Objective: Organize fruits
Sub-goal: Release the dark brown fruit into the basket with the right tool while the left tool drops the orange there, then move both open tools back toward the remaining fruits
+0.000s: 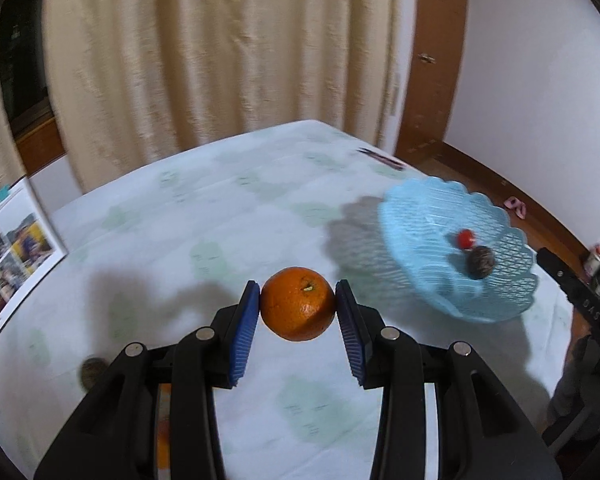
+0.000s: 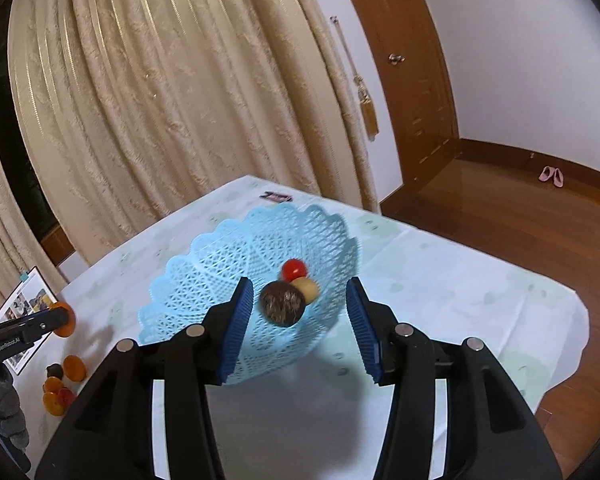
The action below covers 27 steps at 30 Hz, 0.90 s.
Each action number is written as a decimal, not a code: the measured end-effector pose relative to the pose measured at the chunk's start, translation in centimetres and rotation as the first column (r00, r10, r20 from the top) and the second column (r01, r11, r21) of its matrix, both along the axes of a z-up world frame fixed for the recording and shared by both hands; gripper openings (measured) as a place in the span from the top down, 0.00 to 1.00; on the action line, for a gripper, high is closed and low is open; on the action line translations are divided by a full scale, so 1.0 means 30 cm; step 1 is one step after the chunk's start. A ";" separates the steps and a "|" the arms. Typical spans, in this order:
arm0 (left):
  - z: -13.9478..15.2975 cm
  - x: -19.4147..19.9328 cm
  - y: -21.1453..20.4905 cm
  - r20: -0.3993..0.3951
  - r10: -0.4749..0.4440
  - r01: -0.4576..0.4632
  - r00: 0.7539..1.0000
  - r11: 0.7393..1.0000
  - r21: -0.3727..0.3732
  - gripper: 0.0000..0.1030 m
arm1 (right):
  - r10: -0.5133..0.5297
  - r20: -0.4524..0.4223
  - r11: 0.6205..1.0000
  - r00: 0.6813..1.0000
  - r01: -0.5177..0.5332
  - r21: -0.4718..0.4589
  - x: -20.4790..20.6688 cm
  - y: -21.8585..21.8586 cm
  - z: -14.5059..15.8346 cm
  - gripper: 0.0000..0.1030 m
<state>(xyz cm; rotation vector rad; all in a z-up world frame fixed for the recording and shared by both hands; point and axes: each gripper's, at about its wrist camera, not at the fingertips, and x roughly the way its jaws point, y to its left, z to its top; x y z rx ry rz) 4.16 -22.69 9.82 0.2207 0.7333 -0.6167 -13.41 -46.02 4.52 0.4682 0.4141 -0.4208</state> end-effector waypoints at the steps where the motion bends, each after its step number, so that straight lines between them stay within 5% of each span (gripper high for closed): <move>1: -0.001 -0.008 -0.030 -0.003 -0.015 0.015 1.000 1.000 0.000 0.62 | -0.006 0.003 1.000 1.000 0.006 -0.002 -0.007 -0.005 -0.002 0.51; 16: -0.052 -0.102 -0.384 -0.033 -0.196 0.197 0.980 0.980 0.027 0.61 | -0.044 0.025 0.999 0.999 0.043 0.032 -0.040 -0.056 -0.023 0.49; 18: -0.063 -0.103 -0.402 -0.045 -0.202 0.203 0.978 0.979 0.025 0.61 | -0.049 0.027 0.998 0.998 0.048 0.033 -0.040 -0.058 -0.023 0.43; 22: -0.067 -0.102 -0.395 -0.046 -0.188 0.189 0.981 0.982 0.009 0.27 | -0.050 0.025 0.998 0.998 0.049 0.037 -0.033 -0.056 -0.026 0.43; 27: -0.051 -0.077 -0.342 -0.040 -0.149 0.149 0.988 0.989 -0.010 0.24 | -0.043 0.021 0.998 0.999 0.042 0.040 -0.033 -0.048 -0.032 0.42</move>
